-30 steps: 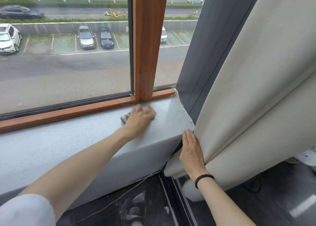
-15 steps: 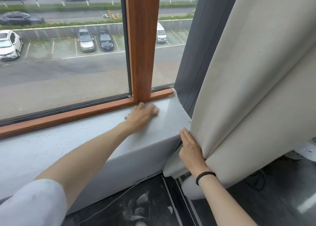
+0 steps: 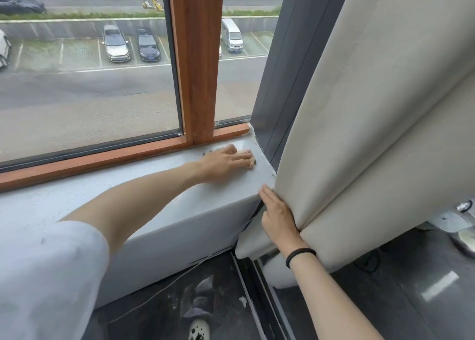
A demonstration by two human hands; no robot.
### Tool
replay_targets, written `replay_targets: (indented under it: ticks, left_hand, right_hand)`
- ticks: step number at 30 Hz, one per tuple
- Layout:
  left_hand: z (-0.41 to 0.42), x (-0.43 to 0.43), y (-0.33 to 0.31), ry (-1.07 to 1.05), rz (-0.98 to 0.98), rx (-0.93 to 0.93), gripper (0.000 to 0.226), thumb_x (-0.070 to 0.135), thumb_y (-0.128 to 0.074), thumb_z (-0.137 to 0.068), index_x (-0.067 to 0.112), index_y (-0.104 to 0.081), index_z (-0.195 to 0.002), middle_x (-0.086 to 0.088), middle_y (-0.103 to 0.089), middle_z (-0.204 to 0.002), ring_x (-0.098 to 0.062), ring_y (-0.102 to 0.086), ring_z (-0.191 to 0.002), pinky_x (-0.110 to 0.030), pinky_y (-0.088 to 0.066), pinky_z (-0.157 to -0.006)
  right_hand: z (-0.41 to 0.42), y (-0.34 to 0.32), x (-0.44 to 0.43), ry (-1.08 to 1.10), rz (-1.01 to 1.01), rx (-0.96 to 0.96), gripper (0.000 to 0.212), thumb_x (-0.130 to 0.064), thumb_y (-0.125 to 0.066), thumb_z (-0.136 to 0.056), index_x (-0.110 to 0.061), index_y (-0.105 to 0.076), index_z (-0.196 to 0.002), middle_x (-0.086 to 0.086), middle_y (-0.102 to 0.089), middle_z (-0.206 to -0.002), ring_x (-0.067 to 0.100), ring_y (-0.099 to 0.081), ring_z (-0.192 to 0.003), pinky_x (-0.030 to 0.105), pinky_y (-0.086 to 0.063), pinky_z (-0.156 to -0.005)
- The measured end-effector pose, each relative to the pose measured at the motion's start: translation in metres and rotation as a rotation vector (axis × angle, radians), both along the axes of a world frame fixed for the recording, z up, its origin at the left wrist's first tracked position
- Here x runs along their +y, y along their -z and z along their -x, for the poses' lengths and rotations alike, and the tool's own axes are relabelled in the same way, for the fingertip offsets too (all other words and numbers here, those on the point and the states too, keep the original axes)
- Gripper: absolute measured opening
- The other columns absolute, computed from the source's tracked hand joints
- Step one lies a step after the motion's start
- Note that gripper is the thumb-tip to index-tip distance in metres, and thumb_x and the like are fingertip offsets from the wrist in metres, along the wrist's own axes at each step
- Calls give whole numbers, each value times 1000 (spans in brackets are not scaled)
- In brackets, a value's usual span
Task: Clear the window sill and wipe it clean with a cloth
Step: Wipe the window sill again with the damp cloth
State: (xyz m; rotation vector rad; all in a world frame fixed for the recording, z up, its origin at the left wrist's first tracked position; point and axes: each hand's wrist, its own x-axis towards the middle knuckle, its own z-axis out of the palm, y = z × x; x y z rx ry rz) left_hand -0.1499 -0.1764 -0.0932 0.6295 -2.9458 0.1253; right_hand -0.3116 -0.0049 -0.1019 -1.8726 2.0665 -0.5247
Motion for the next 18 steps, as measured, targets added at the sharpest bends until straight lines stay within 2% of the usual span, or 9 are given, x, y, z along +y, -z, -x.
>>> replay_targets:
  ticks: [1,3,6,8,10,11,12,15,18]
  left_hand:
    - [0,-10,4,-77,42,41,32,16,-45,-92,18,-63,-119,1,-61,-126,-21,-60,-90,-23,-33,-81]
    - [9,-23,4,-300,-47,72,41,27,-30,-94,14,-66,-110,-4,-65,-117,-27,-62,-97,-30,-35,-85]
    - [42,0,4,-433,-176,82,38,22,-27,-97,18,-56,-122,1,-54,-130,-31,-46,-107,-39,-38,-88]
    - [53,39,5,-380,-153,138,35,21,-37,-93,17,-57,-123,1,-55,-129,-31,-47,-107,-37,-40,-84]
    - [41,73,3,-386,-176,197,41,33,-38,-83,20,-67,-109,3,-64,-116,-26,-55,-96,-29,-44,-72]
    - [30,83,2,-382,-220,224,44,37,-35,-79,23,-68,-105,6,-65,-113,-23,-54,-91,-27,-45,-68]
    - [17,94,4,-425,-257,226,45,35,-35,-78,24,-67,-108,7,-64,-117,-22,-50,-92,-28,-45,-70]
    - [-38,98,13,-614,-248,281,49,10,-43,-84,25,-50,-130,10,-44,-142,-27,-41,-110,-39,-39,-89]
    - [-108,96,10,-843,-239,315,45,13,-40,-94,30,-44,-136,12,-35,-149,-28,-36,-118,-40,-29,-95]
  right_hand:
    - [1,1,1,-18,-6,26,64,18,-32,-79,-2,-41,-139,5,-33,-151,17,-32,-139,5,-8,-106]
    - [0,1,-1,-25,-10,48,65,19,-32,-79,-1,-40,-140,5,-33,-151,17,-32,-139,5,-9,-106]
    - [2,3,2,-25,-11,78,64,17,-34,-79,-2,-42,-140,5,-33,-151,18,-33,-138,9,-13,-108]
    - [-1,2,3,2,20,118,60,17,-41,-77,0,-47,-134,10,-40,-146,24,-44,-130,19,-31,-105]
    - [-17,6,3,41,90,184,53,19,-53,-68,8,-55,-120,21,-52,-130,34,-59,-109,31,-50,-88]
    - [-27,9,5,80,110,190,50,18,-54,-67,9,-55,-116,23,-53,-125,37,-59,-105,34,-50,-87]
    - [-36,10,7,119,96,176,47,15,-53,-71,10,-52,-118,24,-49,-128,38,-55,-110,36,-47,-94]
    - [-57,13,8,189,99,203,56,6,-50,-79,8,-37,-134,28,-27,-146,38,-32,-132,40,-30,-112]
    - [-75,16,8,152,127,238,67,9,-50,-76,8,-30,-140,32,-19,-148,42,-26,-136,44,-24,-115]
